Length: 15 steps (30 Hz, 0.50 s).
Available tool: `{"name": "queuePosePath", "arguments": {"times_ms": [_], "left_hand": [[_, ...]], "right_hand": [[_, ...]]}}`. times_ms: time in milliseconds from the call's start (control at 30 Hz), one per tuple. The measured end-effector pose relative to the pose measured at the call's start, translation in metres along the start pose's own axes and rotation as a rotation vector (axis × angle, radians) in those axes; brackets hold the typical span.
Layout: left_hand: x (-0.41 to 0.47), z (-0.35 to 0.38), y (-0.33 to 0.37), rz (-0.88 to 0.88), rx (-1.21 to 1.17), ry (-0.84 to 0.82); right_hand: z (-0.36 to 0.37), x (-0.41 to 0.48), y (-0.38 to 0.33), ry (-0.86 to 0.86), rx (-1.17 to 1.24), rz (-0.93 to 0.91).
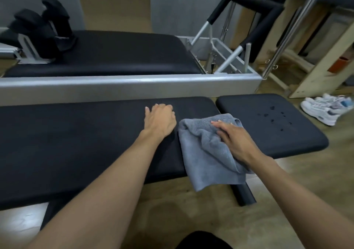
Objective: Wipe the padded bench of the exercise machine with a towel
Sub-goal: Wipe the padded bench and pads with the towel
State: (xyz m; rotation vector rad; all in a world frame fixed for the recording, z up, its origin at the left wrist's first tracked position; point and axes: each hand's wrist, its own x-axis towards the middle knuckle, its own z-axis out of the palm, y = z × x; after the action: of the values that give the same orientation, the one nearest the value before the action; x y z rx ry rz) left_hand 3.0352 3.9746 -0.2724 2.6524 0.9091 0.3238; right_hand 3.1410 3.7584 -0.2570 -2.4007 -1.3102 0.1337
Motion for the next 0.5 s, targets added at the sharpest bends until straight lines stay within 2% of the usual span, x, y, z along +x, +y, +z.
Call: {"name": "queuePosePath", "arguments": {"times_ms": [133,200,300,367,433,500], "left_hand": [[-0.007,-0.003,0.009,-0.049,-0.092,-0.037],[-0.009,-0.005,0.008,-0.097,-0.168,0.026],[-0.011,-0.01,0.009,-0.163,-0.408,0.067],[-0.008,-0.011,0.012,-0.168,-0.566,-0.035],[-0.002,-0.01,0.011,-0.127,-0.581,-0.143],[0.002,-0.009,0.008,-0.102,-0.654,-0.164]], "right_hand": [[0.003,0.0,-0.027,0.211,0.062,0.046],[0.009,0.007,-0.04,0.276,0.068,0.044],[0.007,0.021,-0.052,0.369,0.049,0.078],[0.007,0.03,-0.054,0.307,0.053,0.086],[0.011,0.029,-0.05,0.19,0.097,0.107],[0.018,0.018,-0.039,0.172,0.072,0.115]]}}
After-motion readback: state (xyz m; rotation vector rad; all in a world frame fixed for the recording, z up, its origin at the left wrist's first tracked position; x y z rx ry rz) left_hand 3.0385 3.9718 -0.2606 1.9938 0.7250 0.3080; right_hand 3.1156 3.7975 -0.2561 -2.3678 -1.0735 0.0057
